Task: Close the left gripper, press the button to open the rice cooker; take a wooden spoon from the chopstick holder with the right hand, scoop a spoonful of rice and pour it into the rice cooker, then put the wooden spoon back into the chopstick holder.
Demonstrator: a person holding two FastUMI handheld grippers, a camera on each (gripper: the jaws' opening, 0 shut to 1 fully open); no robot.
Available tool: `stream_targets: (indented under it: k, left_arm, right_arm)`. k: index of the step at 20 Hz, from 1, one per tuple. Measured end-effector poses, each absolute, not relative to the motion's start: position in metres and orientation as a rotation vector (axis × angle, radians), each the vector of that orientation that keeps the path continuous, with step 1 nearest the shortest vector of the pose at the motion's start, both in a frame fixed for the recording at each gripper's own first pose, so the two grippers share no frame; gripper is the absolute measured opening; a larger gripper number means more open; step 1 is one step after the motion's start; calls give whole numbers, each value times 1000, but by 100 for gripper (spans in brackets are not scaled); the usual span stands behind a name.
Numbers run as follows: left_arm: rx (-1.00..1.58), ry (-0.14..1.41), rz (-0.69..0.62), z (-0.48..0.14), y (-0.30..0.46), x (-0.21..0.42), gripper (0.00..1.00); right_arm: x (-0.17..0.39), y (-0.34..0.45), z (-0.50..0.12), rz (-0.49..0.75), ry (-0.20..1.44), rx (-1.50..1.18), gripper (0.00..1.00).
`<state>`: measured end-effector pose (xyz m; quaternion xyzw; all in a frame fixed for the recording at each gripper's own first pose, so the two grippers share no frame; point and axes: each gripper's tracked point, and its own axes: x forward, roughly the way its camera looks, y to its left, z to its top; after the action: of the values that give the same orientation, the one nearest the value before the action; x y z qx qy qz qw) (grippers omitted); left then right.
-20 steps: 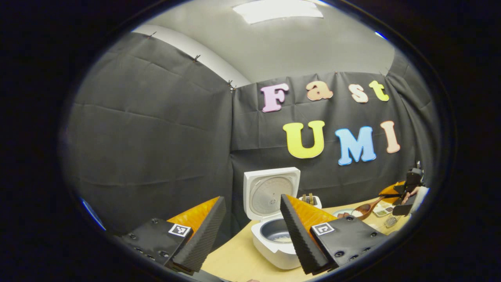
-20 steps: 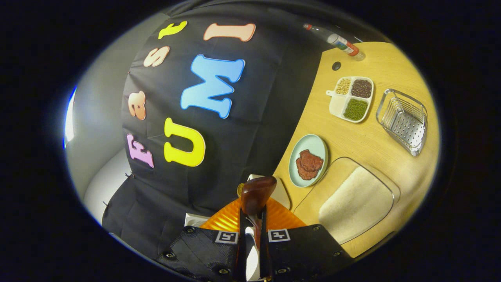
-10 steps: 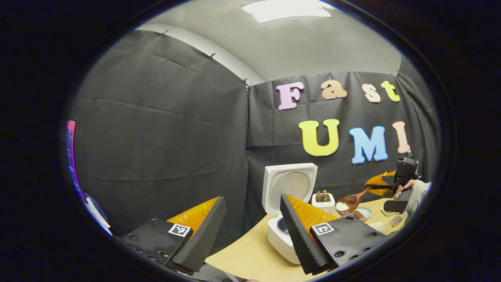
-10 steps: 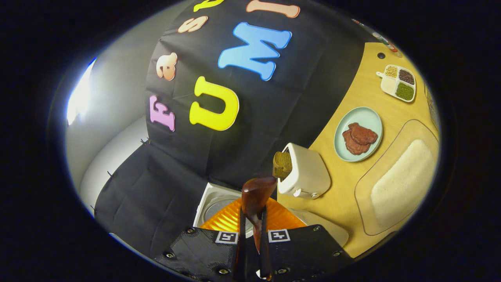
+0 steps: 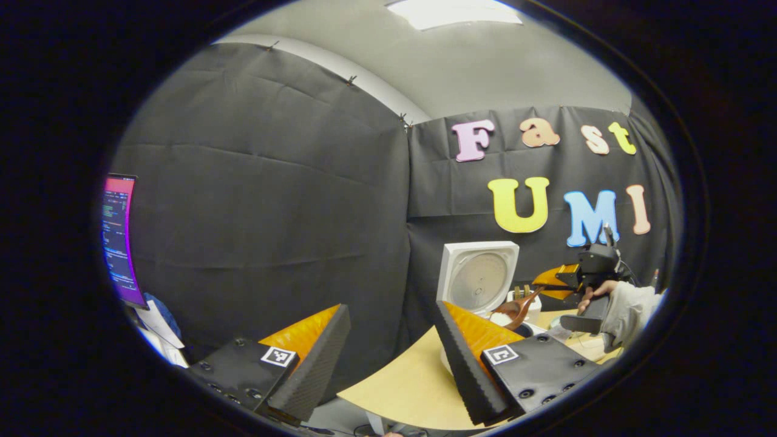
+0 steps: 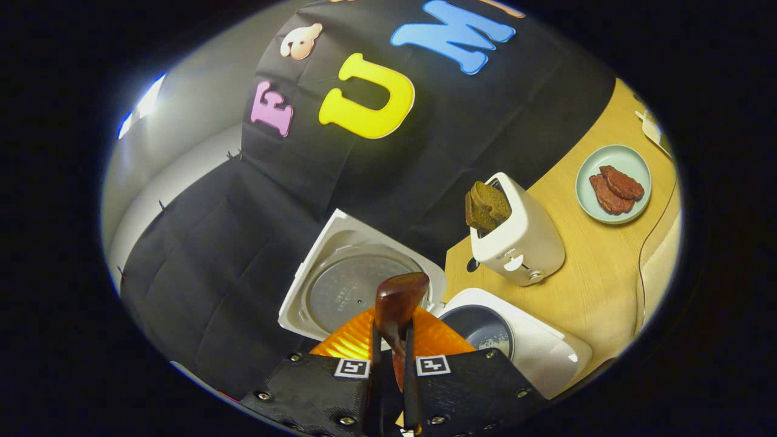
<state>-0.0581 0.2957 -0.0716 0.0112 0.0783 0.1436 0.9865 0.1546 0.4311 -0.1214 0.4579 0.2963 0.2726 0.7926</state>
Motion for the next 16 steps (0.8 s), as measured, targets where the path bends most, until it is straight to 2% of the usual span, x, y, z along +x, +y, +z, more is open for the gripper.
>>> stream_targets:
  k: [9,16]
  left_arm:
    - [-11,182,352,-83,316,-58,96]
    - [-13,167,329,-79,309,-60,96]
  right_arm:
    - [146,467,-165,640,678,548,13]
    - [146,463,-140,692,563,288,13]
